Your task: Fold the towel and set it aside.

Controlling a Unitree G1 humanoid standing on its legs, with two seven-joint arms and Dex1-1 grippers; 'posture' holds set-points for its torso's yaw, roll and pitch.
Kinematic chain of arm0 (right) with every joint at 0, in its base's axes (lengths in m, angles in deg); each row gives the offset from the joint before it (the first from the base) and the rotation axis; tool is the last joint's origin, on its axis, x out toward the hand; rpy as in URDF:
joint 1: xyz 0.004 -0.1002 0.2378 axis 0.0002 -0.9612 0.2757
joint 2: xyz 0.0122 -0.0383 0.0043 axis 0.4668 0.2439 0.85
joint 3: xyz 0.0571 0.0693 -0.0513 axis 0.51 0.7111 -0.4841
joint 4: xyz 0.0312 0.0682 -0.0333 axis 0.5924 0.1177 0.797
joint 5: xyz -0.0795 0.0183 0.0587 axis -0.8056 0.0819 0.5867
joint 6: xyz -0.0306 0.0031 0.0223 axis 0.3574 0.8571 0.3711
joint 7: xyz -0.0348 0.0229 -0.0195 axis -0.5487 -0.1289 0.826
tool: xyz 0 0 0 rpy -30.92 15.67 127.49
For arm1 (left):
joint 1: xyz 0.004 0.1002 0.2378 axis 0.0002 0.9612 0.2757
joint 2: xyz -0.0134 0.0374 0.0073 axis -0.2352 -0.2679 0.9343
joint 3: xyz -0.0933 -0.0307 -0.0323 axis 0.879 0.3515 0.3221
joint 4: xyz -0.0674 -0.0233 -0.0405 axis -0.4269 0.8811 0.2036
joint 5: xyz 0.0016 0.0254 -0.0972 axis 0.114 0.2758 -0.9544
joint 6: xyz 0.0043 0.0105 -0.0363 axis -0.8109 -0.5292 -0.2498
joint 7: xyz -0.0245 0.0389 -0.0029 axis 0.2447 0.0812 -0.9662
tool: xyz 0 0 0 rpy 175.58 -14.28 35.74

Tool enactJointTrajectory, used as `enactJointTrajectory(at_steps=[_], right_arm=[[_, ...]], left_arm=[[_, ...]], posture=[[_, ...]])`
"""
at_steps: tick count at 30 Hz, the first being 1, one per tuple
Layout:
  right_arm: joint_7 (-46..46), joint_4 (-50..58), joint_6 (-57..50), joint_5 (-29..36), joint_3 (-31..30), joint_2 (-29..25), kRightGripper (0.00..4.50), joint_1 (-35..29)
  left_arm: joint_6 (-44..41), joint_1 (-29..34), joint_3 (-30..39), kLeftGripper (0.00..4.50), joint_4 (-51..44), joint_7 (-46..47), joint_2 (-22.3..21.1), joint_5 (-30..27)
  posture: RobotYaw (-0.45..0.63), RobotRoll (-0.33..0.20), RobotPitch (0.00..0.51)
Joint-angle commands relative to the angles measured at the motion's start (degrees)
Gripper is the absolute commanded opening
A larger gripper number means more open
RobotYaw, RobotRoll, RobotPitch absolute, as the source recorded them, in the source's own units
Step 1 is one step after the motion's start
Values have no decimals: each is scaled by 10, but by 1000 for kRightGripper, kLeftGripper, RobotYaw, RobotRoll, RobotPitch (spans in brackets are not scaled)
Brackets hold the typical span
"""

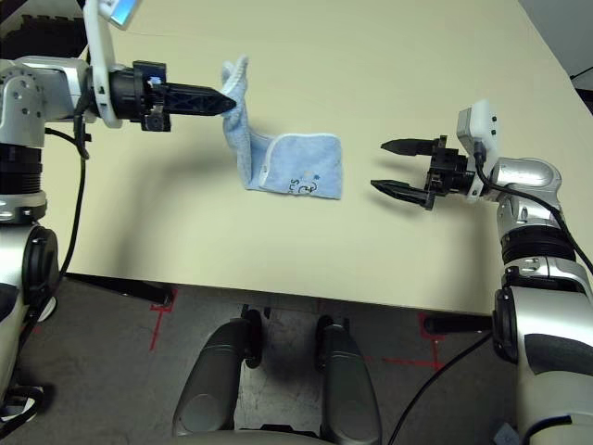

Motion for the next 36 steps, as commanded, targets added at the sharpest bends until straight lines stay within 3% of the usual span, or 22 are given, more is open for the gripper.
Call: enactJointTrajectory(at_steps=[1,7,17,36], right_arm=[[-1,9,-4,6,5,-3,4500,-14],[-6,13,-5,9,4,-2,4500,-17],[-19,20,-33,33,20,7,4500,-29],[-25,38,-39,33,20,7,4500,-36]], left_arm=[[8,-13,-15,22,10,6,20,3],[18,-19,-40,22,30,7,67,10],[26,-24,-69,22,63,1,107,20],[105,-23,-93,22,182,28,198,92]], posture=[[121,0,203],[117,0,207],[116,0,208],[99,0,209]])
